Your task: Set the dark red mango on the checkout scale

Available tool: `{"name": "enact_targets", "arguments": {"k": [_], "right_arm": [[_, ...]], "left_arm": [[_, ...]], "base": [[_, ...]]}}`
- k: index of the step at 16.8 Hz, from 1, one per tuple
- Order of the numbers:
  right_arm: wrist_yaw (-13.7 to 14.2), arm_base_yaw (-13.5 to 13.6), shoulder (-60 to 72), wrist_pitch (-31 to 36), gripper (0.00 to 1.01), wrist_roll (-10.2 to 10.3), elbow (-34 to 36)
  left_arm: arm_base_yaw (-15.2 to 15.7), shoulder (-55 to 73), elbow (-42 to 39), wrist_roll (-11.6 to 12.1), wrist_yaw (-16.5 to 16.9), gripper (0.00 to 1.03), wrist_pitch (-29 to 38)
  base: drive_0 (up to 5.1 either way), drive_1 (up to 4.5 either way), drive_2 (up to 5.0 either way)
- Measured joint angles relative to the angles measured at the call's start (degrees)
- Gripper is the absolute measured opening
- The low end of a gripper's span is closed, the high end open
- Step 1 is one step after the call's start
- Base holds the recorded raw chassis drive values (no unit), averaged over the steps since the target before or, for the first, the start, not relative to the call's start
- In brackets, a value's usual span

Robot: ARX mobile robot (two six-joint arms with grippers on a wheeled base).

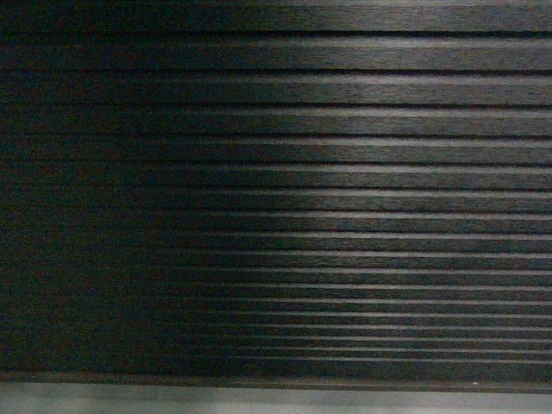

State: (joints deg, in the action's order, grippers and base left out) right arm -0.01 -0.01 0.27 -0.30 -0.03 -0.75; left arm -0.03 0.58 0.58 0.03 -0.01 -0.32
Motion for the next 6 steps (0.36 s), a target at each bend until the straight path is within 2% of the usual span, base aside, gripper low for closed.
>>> {"name": "enact_targets", "arguments": {"k": [6], "right_arm": [[0.00, 0.00, 0.00, -0.02, 0.98, 0.00, 0.00]], "left_arm": [[0.00, 0.00, 0.00, 0.00, 0.00, 0.98, 0.00]], "base": [[0.0, 0.00, 0.0]]}}
